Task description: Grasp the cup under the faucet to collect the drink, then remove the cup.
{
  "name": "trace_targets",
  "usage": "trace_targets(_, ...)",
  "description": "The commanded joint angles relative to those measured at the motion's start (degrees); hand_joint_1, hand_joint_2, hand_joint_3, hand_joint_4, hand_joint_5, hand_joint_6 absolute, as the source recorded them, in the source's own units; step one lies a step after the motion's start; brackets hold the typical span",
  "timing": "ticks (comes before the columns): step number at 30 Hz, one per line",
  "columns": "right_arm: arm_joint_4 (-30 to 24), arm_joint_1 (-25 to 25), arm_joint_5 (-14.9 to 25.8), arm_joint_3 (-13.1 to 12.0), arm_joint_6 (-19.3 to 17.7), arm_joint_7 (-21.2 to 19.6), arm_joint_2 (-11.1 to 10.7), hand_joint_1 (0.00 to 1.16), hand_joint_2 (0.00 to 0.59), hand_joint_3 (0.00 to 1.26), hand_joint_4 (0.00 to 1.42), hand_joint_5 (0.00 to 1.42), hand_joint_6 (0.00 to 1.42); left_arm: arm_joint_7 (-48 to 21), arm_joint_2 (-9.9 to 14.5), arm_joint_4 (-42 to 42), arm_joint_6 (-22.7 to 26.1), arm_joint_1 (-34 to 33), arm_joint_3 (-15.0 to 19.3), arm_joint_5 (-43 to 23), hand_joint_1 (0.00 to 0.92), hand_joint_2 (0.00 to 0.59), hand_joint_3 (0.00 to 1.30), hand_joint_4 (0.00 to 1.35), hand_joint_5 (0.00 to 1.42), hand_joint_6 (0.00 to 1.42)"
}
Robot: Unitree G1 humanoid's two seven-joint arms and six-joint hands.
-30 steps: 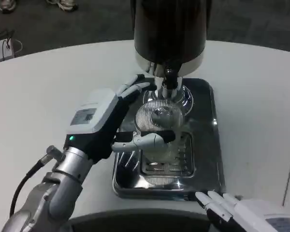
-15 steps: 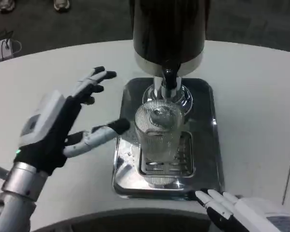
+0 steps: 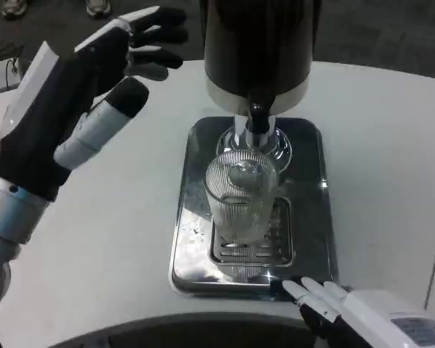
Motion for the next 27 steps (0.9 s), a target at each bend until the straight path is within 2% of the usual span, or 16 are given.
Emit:
trace_targets(1, -0.75, 0.81, -0.57, 0.59, -0.18, -0.44, 0.21, 0.53, 0.413, 0.05, 0.00, 0.00, 0.00, -5.55, 0.33, 0.02, 3.89, -4.19, -1.18, -1.56, 0.000, 0.064, 0.26, 0.27, 0.36, 0.39)
trace_targets(6, -0.75, 1.80, -0.24, 0.29, -1.25, -1.27, 0.86, 0.53, 0.413, 0.05, 0.00, 0.00, 0.00, -11.24, -0.32, 2.37, 7.54, -8.97, -3.57, -1.57, 0.000, 0.067, 0.24, 0.24, 0.34, 0.36)
trace_targets(12, -0.75, 3.08, 0.20, -0.29, -2.33, -2.05, 1.74, 0.53, 0.413, 0.05, 0.00, 0.00, 0.00, -15.56, -1.41, 6.23, 8.69, -12.56, -6.30, -0.35, 0.000, 0.066, 0.21, 0.22, 0.32, 0.34)
trace_targets(20, -0.75, 3.85, 1.28, -1.05, -3.86, -2.49, 2.45, 0.53, 0.413, 0.05, 0.00, 0.00, 0.00, -18.68, -2.81, 11.58, 7.65, -14.52, -8.24, 1.87, 0.000, 0.069, 0.19, 0.20, 0.31, 0.32)
trace_targets(27, -0.75, 5.18, 2.85, -1.93, -4.81, -2.53, 3.00, 0.53, 0.413, 0.05, 0.00, 0.00, 0.00, -21.26, -2.00, 12.28, 4.75, -15.05, -10.48, 5.12, 0.000, 0.062, 0.19, 0.20, 0.31, 0.31)
